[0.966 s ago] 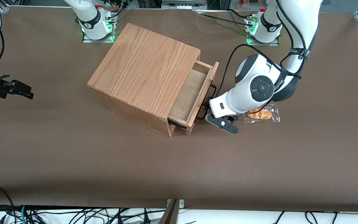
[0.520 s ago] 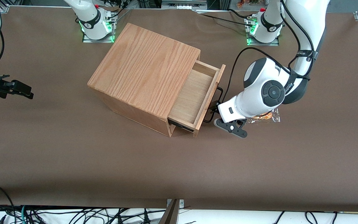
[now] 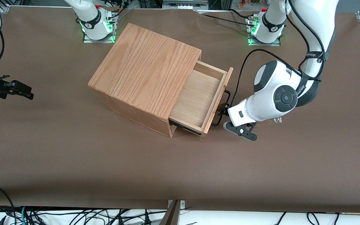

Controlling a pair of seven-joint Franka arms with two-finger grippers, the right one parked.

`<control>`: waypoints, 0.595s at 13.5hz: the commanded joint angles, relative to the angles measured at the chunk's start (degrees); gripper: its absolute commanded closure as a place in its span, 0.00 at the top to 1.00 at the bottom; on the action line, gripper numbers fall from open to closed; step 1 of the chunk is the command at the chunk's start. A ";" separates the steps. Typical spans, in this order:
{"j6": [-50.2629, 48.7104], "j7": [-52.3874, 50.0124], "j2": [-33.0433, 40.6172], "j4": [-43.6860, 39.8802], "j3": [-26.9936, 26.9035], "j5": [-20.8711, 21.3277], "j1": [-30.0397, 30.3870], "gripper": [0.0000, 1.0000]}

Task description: Open top drawer with left arm

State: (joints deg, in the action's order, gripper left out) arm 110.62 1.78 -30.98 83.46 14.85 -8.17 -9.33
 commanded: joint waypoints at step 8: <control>-10.14 1.38 4.17 -2.77 0.71 -1.75 2.12 1.00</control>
State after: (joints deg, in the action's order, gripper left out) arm 104.57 1.86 -28.92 82.29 15.01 -8.45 -8.43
